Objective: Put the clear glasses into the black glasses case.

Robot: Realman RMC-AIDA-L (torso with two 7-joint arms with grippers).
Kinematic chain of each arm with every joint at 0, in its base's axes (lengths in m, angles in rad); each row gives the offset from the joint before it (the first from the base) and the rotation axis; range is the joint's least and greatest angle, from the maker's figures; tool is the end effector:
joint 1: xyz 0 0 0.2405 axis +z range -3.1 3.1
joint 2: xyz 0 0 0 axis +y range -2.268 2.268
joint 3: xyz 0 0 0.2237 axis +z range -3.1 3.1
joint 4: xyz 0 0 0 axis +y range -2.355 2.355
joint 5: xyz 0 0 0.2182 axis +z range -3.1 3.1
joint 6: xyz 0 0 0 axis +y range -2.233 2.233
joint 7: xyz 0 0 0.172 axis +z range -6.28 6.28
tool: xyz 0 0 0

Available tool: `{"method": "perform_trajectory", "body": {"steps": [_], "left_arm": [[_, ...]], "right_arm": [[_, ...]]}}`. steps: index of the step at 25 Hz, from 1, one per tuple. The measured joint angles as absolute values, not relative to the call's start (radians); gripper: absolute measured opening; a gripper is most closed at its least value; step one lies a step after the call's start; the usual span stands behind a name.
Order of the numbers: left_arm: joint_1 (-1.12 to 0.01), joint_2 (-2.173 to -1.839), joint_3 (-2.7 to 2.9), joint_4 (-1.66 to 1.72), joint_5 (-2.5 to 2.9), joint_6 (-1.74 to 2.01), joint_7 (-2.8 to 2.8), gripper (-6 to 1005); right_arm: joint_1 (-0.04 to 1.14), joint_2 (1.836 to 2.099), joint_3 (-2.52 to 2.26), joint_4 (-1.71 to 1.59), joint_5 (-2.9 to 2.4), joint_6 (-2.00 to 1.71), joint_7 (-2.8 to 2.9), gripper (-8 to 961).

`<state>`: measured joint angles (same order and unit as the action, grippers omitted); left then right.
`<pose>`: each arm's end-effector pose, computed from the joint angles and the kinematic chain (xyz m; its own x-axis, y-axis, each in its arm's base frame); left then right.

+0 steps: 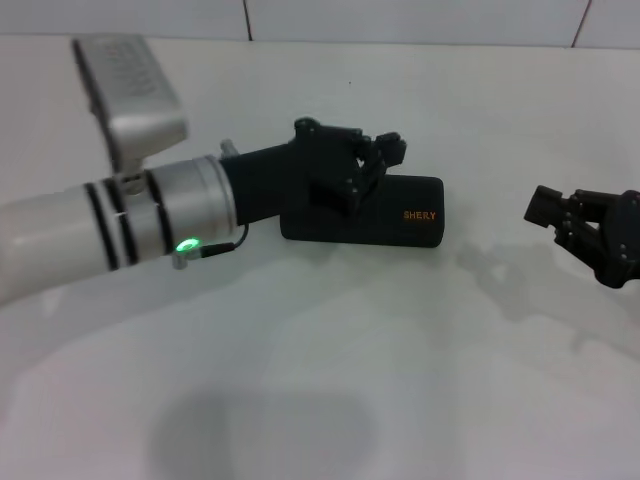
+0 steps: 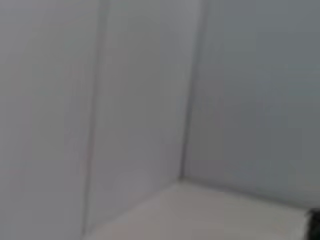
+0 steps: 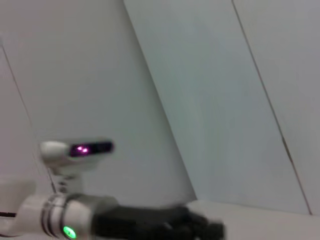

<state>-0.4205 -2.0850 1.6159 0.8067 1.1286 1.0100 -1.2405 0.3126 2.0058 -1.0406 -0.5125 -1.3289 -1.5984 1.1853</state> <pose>-0.1415 0.3487 -0.0777 0.7672 0.1554 0.6223 0.3805 -0.8913 -0.2465 0.2436 0.2949 0.0102 0.5833 -0.2299 -0.7790 -0.5236 -0.8397 -0.1442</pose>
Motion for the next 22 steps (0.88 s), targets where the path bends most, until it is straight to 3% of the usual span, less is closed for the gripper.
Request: {"method": "perform_trajectory", "body": {"steps": [8, 11, 14, 22], "left_arm": [[-0.242, -2.07, 1.531, 1.023, 1.258, 1.275, -1.23, 76], [-0.201, -2.066, 1.434, 1.021, 1.297, 1.394, -1.265, 173], [-0.162, -2.065, 1.355, 1.017, 1.319, 1.468, -1.282, 269], [-0.146, -2.056, 1.235, 0.93, 1.41, 1.584, -1.276, 607]], "right_arm": [[0.334, 1.956, -1.045, -0.595, -1.437, -1.657, 1.195, 111], [0.356, 1.947, -1.04, -0.665, -1.521, -1.701, 1.232, 158], [0.363, 1.953, -1.044, -0.733, -1.556, -1.712, 1.248, 227], [0.38, 2.003, -1.046, -0.858, -1.612, -1.708, 1.264, 447]]}}
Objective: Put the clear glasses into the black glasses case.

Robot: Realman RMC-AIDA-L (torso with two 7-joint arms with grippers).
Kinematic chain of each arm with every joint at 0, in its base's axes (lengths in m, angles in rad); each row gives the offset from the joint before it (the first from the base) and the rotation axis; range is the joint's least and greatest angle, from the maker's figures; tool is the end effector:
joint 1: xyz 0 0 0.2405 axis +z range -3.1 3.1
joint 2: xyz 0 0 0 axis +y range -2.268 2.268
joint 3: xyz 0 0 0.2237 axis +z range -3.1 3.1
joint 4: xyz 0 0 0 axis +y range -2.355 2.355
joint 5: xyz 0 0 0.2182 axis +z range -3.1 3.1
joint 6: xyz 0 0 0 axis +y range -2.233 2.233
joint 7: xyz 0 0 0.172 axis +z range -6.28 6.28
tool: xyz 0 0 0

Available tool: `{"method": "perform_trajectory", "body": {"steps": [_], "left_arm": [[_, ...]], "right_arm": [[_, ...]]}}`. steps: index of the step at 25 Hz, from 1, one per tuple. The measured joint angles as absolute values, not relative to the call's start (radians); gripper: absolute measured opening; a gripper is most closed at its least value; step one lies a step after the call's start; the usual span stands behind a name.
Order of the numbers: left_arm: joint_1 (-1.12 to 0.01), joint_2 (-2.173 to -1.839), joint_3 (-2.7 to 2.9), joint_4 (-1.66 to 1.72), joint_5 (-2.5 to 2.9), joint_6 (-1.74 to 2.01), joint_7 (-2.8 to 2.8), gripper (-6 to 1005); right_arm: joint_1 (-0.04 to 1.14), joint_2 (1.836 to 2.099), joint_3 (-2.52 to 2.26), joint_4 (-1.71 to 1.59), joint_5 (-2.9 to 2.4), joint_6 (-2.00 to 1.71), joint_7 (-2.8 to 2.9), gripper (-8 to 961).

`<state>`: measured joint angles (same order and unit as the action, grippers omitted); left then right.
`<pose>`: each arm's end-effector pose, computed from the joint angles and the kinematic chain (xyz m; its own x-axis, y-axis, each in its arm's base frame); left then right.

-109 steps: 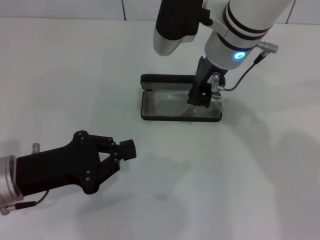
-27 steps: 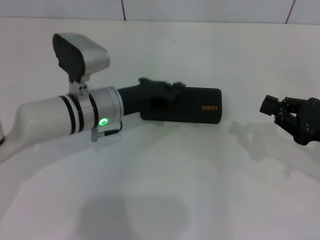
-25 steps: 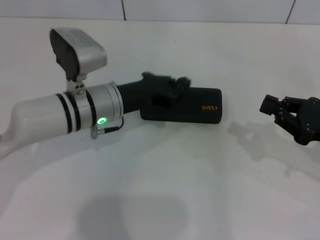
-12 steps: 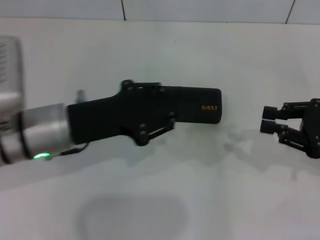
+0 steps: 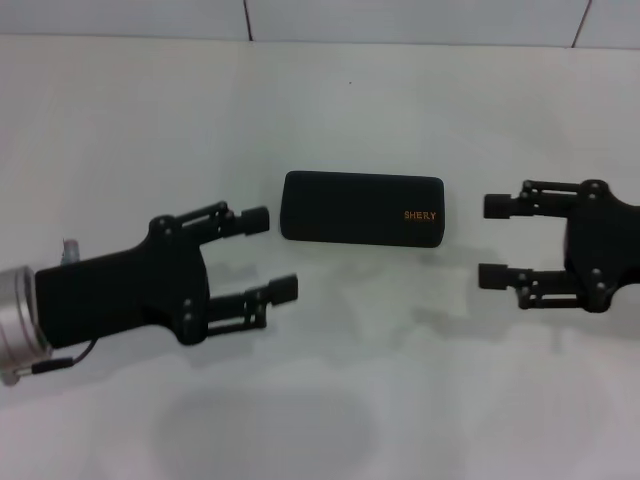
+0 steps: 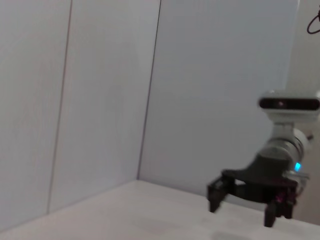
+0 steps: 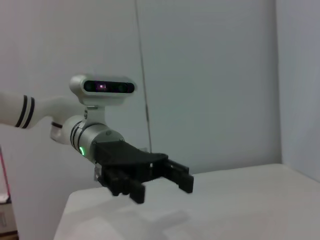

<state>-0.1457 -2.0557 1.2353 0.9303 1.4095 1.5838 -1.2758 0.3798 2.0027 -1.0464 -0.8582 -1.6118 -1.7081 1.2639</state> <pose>-0.2102 0.2683 -0.0002 0.7335 0.1558 0.6616 0.3281 -0.9336 -0.1440 0.1936 0.3021 0.0224 0.8230 -0.0407 -0.5666 -0.1423 -0.9804 -0.1363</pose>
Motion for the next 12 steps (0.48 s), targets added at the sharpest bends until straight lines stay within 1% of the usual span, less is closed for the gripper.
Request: {"method": "perform_trajectory", "body": {"steps": [3, 6, 8, 12], "left_arm": [[-0.138, -2.054, 1.232, 0.928, 1.437, 1.598, -1.28, 708], [-0.135, -2.055, 1.231, 0.926, 1.46, 1.607, -1.28, 821], [-0.137, -2.055, 1.227, 0.923, 1.476, 1.612, -1.279, 897], [-0.14, -2.049, 1.219, 0.921, 1.486, 1.646, -1.297, 895]], "right_arm": [[0.398, 2.01, -1.05, -0.872, -1.659, -1.715, 1.273, 568], [0.413, 2.016, -1.061, -0.876, -1.696, -1.722, 1.279, 734], [0.419, 2.017, -1.1, -0.88, -1.697, -1.721, 1.275, 734], [0.427, 2.016, -1.143, -0.891, -1.698, -1.71, 1.27, 735]]}}
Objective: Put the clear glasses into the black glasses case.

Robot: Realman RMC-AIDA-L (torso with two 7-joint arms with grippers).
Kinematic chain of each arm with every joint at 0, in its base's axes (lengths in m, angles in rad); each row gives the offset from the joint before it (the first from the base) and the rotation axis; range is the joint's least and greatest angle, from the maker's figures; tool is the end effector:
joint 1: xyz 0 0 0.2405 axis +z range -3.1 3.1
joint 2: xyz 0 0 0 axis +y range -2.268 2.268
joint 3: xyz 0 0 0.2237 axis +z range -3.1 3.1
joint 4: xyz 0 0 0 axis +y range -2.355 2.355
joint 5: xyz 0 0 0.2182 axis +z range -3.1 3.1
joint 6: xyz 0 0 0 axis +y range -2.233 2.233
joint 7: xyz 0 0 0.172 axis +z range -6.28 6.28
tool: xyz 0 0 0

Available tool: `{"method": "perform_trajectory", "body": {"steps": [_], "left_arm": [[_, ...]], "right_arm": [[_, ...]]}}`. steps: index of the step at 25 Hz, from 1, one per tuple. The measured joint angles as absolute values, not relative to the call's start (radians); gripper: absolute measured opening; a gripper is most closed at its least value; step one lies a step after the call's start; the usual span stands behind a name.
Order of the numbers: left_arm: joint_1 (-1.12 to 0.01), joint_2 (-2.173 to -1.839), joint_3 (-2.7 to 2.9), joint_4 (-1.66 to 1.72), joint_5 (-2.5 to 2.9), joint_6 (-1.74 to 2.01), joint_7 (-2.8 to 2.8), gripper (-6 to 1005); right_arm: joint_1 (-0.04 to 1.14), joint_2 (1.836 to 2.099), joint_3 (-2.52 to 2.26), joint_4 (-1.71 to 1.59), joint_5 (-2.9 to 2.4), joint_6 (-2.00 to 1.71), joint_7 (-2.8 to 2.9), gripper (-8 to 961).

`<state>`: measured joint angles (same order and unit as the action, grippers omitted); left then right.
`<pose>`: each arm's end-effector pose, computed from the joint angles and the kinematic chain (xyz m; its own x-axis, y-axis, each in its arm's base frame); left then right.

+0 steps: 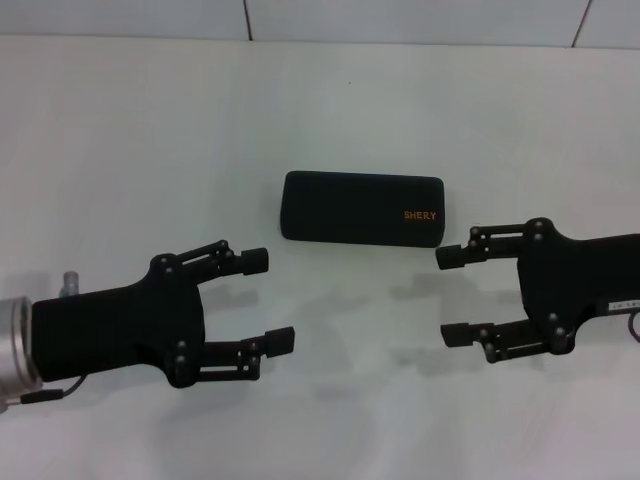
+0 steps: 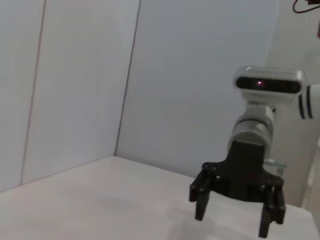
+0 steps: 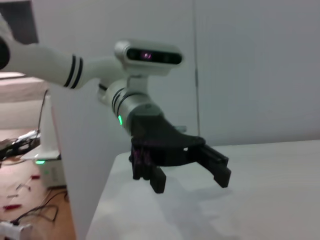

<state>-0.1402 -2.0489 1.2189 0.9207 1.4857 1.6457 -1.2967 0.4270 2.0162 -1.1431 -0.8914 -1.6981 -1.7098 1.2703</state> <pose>-0.2189 0.2537 -0.0040 0.7557 0.2035 0.6224 0.3187 -0.9447 -0.0780 0.1791 0.2961 -0.0030 0.8820 -0.0058 -0.4712 -0.0272 -0.9989 -0.0386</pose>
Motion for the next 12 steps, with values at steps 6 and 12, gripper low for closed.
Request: {"method": "perform_trajectory", "body": {"steps": [6, 12], "left_arm": [[-0.134, -2.047, 1.218, 0.924, 1.487, 1.653, -1.299, 893], [-0.135, -2.048, 1.218, 0.922, 1.488, 1.654, -1.299, 893]], "right_arm": [[0.426, 2.019, -1.169, -0.891, -1.698, -1.684, 1.265, 735], [0.427, 2.022, -1.205, -0.888, -1.698, -1.654, 1.264, 735]]}}
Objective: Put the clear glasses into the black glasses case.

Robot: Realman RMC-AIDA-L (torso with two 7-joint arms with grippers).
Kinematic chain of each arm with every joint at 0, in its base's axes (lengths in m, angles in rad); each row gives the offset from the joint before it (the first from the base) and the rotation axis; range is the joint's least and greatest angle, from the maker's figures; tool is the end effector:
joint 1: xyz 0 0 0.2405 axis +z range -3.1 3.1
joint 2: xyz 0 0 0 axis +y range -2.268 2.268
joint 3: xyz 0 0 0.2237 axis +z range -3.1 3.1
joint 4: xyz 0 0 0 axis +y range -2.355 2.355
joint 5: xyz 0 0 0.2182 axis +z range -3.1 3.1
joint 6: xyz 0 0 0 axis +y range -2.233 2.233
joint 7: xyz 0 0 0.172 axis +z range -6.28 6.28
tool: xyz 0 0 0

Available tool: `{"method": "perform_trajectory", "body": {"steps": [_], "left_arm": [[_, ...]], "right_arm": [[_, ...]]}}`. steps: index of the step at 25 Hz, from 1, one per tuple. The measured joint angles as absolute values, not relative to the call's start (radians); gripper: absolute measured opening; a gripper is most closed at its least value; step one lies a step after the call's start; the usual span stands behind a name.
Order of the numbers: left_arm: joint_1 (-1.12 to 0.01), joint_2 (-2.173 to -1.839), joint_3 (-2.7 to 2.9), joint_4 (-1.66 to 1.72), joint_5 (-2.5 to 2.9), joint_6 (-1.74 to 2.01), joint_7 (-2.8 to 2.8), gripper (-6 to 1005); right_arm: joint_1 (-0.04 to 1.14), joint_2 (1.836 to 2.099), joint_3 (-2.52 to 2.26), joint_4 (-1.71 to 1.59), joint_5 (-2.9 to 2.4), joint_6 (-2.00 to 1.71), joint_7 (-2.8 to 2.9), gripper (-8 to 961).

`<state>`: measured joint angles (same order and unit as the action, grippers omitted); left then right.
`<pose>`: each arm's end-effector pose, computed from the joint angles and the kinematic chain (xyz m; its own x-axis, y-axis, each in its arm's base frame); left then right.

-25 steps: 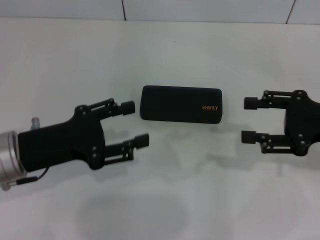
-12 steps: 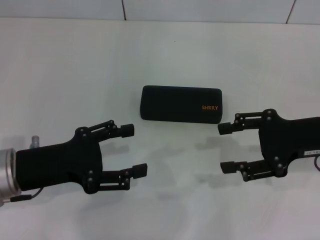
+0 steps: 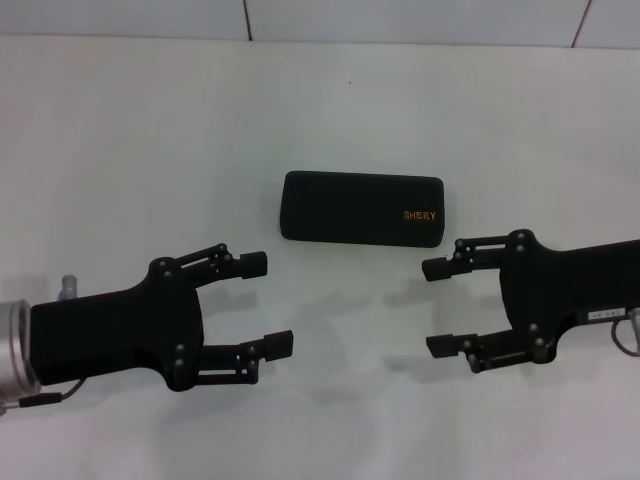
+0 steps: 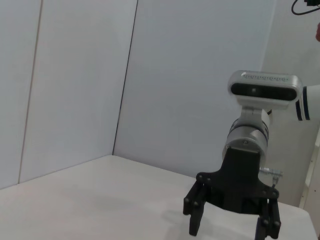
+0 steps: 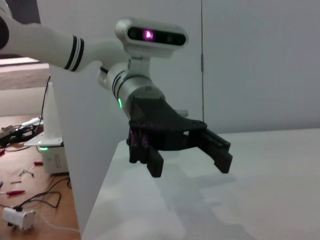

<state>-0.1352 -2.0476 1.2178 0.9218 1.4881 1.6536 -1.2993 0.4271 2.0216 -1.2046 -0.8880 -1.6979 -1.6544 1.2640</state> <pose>-0.2199 0.2515 -0.0034 0.7549 0.2087 0.6218 0.3203 -0.9446 -0.0719 0.1789 0.2965 -0.0167 0.8977 -0.0038 -0.4406 -0.0212 -0.9992 -0.0346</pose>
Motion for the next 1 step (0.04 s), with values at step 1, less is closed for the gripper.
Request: {"method": "perform_trajectory", "body": {"steps": [1], "left_arm": [[-0.136, -2.048, 1.218, 0.921, 1.488, 1.654, -1.299, 893]], "right_arm": [[0.427, 2.022, -1.214, -0.888, -1.697, -1.647, 1.264, 735]]}}
